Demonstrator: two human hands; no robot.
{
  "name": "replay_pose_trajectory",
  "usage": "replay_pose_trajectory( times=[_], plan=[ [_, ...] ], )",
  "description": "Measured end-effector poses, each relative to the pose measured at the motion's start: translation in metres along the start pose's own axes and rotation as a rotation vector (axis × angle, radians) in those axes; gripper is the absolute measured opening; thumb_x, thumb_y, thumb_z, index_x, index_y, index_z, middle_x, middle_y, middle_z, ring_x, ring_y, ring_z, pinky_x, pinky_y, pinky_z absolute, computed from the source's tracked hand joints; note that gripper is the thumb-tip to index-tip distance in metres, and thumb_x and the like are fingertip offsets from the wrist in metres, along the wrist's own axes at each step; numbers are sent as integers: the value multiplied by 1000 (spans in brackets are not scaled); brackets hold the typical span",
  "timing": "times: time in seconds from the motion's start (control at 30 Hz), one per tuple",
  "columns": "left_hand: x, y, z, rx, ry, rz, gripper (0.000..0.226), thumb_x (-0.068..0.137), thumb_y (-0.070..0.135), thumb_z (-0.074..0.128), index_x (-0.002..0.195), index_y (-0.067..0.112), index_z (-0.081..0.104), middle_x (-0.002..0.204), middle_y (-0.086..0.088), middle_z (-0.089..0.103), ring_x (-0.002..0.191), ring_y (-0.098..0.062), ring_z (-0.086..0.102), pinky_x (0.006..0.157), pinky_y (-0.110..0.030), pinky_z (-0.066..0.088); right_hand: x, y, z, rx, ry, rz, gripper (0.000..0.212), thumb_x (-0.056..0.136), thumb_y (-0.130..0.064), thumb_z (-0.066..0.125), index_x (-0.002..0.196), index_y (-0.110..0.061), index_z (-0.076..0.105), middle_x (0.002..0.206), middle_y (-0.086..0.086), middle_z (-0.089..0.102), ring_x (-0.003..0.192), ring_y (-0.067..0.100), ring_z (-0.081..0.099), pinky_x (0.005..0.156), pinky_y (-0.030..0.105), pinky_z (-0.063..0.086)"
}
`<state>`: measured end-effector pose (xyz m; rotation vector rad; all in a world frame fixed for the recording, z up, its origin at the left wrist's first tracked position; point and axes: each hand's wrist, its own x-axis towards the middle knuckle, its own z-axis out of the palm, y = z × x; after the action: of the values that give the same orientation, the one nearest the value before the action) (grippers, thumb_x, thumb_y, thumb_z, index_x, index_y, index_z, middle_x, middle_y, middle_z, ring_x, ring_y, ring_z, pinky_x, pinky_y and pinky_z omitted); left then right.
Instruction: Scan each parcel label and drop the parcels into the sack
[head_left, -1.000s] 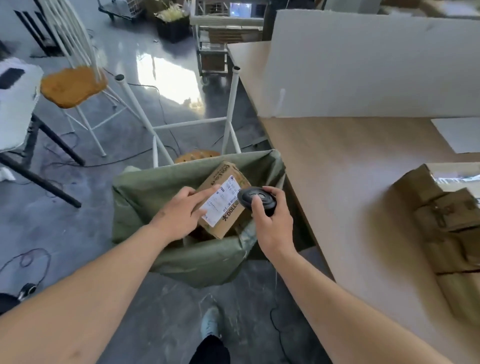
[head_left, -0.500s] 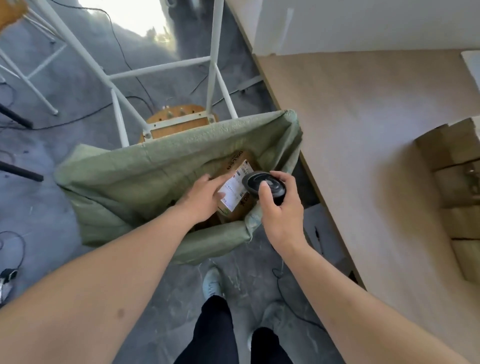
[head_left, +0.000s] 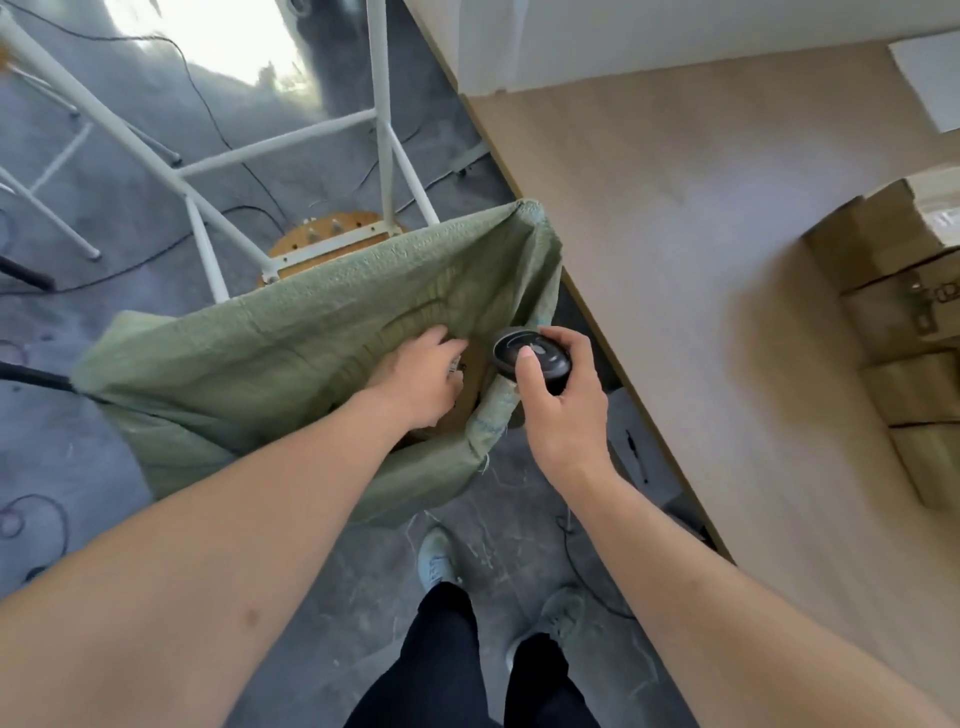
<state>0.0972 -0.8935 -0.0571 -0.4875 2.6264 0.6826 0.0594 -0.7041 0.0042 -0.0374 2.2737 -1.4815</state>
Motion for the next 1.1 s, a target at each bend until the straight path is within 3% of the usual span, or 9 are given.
replay_pose_trajectory(
  times=[0.07,0.17,0.3,0.43,0.73,1.1],
  plan=[
    [-8,13,-8,29,16,0,56,105,33,53,159,24,42,165,-6,35,146,-35,40,116,-48,42,-6,-4,-9,11,8,-17,25,104,-40,66,127,-42,59,106,-20,73,97,-4,68,84,23,54],
    [-20,33,-18,67,50,22,58,104,35,54,160,25,41,169,-7,31,152,-35,34,122,-49,34,-14,-10,-27,25,24,-39,24,104,-42,66,126,-45,56,106,-23,71,95,-9,67,82,21,53],
    [-37,69,-30,116,104,52,60,103,41,53,160,27,40,169,-7,31,154,-33,31,125,-51,28,-25,-16,-61,52,91,-77,27,103,-47,66,128,-46,54,107,-26,69,98,-2,70,94,39,62],
    [-54,117,-45,159,141,84,60,104,43,51,161,26,39,169,-8,32,154,-34,31,126,-53,25,-38,-20,-101,63,147,-108,25,104,-48,66,126,-45,54,105,-28,66,99,2,69,97,45,61],
    [-72,277,-44,258,183,232,61,104,43,52,161,26,38,170,-7,30,154,-35,29,127,-52,23,-71,-8,-240,133,330,-177,27,102,-48,65,128,-41,56,111,-18,69,103,10,68,96,45,59],
    [-65,472,1,327,146,501,62,105,44,53,162,28,37,171,-4,27,156,-33,25,128,-48,21,-96,41,-400,176,606,-138,26,104,-44,64,129,-39,57,102,-25,64,96,-3,64,82,28,52]
  ],
)
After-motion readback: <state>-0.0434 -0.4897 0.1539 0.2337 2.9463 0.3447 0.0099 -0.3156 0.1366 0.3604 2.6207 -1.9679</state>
